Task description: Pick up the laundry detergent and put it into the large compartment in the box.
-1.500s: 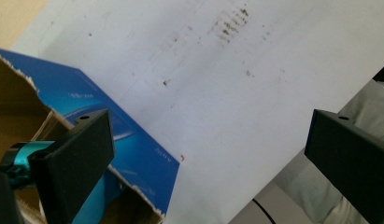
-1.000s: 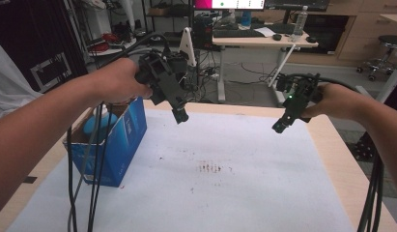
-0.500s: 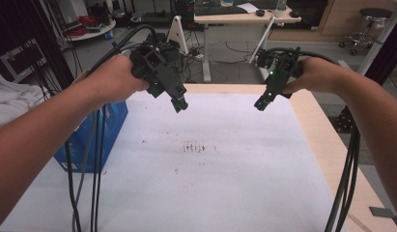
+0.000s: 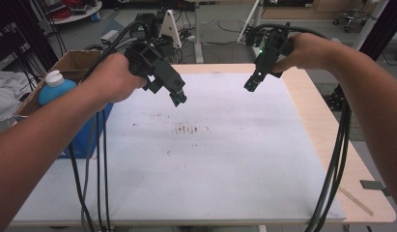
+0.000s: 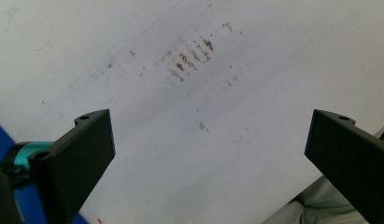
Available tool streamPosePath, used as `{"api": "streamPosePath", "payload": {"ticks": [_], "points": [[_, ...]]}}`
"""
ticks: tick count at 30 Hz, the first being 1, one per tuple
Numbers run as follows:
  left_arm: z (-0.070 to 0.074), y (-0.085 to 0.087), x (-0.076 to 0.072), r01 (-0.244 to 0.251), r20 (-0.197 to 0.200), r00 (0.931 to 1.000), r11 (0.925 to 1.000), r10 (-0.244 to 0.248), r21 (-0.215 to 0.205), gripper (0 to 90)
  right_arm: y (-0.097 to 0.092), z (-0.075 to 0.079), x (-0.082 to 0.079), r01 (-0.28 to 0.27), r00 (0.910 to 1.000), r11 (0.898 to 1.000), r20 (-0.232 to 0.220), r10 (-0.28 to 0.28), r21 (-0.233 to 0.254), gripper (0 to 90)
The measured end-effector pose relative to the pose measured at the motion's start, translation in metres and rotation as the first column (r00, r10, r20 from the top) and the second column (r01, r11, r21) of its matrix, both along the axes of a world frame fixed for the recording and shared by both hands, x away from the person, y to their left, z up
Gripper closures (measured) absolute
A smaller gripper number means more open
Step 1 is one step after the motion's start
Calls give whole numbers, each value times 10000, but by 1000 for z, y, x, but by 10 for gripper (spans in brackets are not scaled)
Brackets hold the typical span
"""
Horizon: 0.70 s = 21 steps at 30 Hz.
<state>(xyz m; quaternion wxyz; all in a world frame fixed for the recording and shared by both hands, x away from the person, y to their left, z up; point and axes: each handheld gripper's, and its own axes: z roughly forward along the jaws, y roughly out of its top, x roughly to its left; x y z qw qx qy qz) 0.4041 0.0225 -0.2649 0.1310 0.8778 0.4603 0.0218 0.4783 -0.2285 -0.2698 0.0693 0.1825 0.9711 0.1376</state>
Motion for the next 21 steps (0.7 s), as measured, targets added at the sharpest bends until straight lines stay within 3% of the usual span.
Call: {"api": "streamPosePath", "payload": {"ticks": [9, 21], "points": [[-9, 0, 1, -121, -118, 9999, 9999, 120, -96, 16, 2, -4, 2, -59, 10000, 10000, -74, 59, -1, 22], [-11, 3, 3, -181, -130, 9998, 9998, 179, -126, 16, 0, -6, 0, 17, 10000, 10000, -84, -17, 56, 21]]}}
